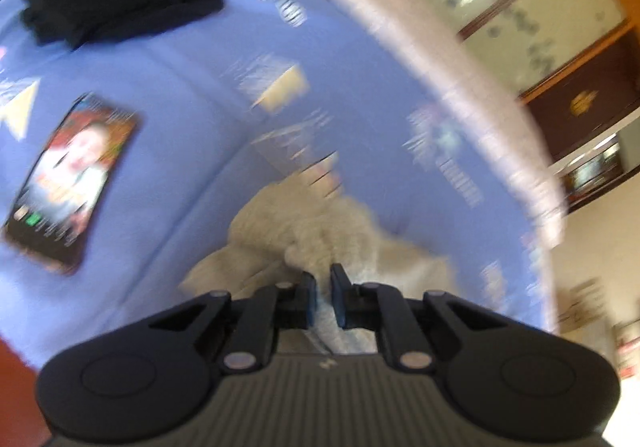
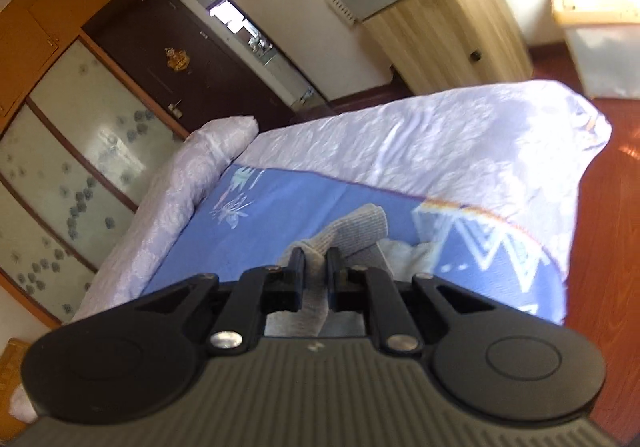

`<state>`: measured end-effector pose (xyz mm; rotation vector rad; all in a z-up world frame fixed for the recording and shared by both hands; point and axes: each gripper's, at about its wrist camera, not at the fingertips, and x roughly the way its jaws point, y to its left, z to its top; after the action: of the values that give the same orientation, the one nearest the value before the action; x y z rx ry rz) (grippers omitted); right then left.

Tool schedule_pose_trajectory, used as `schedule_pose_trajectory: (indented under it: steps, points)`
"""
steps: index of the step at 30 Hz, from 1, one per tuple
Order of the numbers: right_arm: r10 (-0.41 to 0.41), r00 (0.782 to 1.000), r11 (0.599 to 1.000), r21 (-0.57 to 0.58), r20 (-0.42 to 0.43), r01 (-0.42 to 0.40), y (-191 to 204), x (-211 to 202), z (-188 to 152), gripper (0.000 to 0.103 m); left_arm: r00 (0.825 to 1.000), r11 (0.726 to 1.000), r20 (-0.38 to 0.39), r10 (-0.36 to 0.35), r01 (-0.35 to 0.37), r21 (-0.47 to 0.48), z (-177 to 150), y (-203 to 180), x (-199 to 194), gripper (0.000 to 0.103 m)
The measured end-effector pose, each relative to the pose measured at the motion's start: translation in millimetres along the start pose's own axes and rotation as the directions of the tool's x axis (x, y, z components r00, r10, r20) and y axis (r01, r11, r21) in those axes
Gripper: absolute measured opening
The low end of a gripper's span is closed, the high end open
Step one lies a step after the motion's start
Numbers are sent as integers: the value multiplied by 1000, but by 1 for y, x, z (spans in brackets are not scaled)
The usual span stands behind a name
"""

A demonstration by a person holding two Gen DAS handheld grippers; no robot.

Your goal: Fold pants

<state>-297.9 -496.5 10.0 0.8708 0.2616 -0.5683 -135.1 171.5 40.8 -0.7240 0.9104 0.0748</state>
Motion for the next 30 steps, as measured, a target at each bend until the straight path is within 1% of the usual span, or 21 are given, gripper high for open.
schedule_pose_trajectory:
  steps: [1,2,3,4,5,6,7,8,11,12,13,16,18,20,22,24,25,26,27,28,30]
  points:
    - [-40,999,999,7,-28,40,-11,4,-5,20,998,998,-42,57,-57,0,-6,7,12,9]
    - [-85,993,995,38,-86,89,-25,11,-10,22,991,995,-84,103,-104,-4,-12,15,24,10]
    - [-99,982,987,113,-158,118,-45,19,-15,23,984,991,-121,132,-135,-16,-18,24,36,12]
    - [-59,979,973,209,-194,100,-64,21,-19,26,981,989,-137,140,-146,-29,-22,30,42,14]
    - [7,982,948,315,-188,53,-80,20,-23,29,980,988,-143,141,-149,-43,-24,34,45,19]
    - [48,984,921,388,-171,23,-91,18,-24,34,980,987,-140,144,-152,-53,-24,36,46,23]
    - [61,986,909,416,-157,10,-95,16,-22,37,981,987,-130,147,-155,-52,-24,35,45,24]
    - [53,988,913,407,-143,10,-94,14,-19,41,981,987,-124,146,-152,-44,-23,34,44,24]
    - [34,989,953,303,-147,13,-77,17,-6,39,980,987,-117,159,-162,-16,-20,27,44,24]
    - [31,987,963,270,-158,13,-68,20,-3,28,980,986,-115,162,-165,-12,-21,26,45,24]
    - [18,987,973,232,-162,20,-59,22,-3,21,980,986,-113,164,-166,-11,-21,25,46,23]
    - [18,992,993,115,-122,-4,-22,19,3,17,980,986,-110,166,-167,-3,-28,23,45,23]
    - [51,994,998,37,-95,-48,6,17,6,15,980,986,-109,165,-167,-5,-29,26,43,23]
    - [121,992,993,-3,-48,-121,34,13,19,15,980,986,-111,164,-166,-10,-28,26,42,23]
    - [209,978,978,4,15,-209,52,5,40,15,980,986,-109,164,-166,-13,-27,26,41,23]
    - [283,957,959,8,66,-284,61,-1,61,15,980,986,-107,166,-168,-15,-28,25,42,23]
    - [300,949,954,-1,94,-301,62,-4,69,7,980,985,-104,171,-173,-14,-28,25,42,23]
    - [293,947,956,-19,129,-293,58,-6,74,2,979,984,-101,176,-178,-11,-29,25,43,23]
    - [268,952,963,-28,147,-267,50,-6,77,2,979,984,-100,178,-180,-11,-30,25,44,23]
    - [228,963,974,-15,144,-228,36,-2,78,2,978,983,-101,180,-182,-12,-31,25,45,23]
    - [111,991,990,79,74,-117,-6,13,68,2,978,983,-102,182,-184,-9,-32,25,46,23]
